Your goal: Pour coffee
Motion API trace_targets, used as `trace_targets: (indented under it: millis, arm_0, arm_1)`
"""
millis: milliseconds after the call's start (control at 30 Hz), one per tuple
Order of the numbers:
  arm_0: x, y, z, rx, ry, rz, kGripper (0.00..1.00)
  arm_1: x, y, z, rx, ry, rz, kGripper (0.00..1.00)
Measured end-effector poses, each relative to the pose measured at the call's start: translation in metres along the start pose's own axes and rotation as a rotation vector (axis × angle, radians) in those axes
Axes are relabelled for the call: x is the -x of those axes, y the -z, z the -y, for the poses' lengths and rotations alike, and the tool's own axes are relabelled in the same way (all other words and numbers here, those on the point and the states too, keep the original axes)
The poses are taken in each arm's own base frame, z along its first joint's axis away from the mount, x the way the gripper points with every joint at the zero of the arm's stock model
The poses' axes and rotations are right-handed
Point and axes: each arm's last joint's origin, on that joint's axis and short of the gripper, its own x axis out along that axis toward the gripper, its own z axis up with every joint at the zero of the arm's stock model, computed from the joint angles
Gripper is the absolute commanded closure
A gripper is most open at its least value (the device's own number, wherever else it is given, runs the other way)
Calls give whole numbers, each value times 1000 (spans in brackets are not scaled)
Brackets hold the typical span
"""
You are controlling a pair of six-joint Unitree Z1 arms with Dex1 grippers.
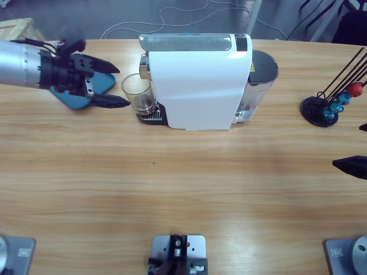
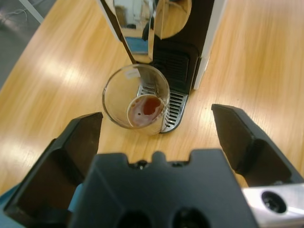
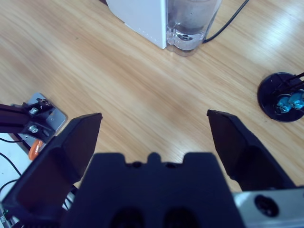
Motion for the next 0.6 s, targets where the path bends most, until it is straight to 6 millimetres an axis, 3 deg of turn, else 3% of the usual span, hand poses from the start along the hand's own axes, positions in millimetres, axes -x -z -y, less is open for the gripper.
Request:
trace_targets:
  millis: [600]
  arm_0:
    - [-27,2,-20,11,14,-15,0]
  arm_1:
    - [0,0,0,0,0,2,0]
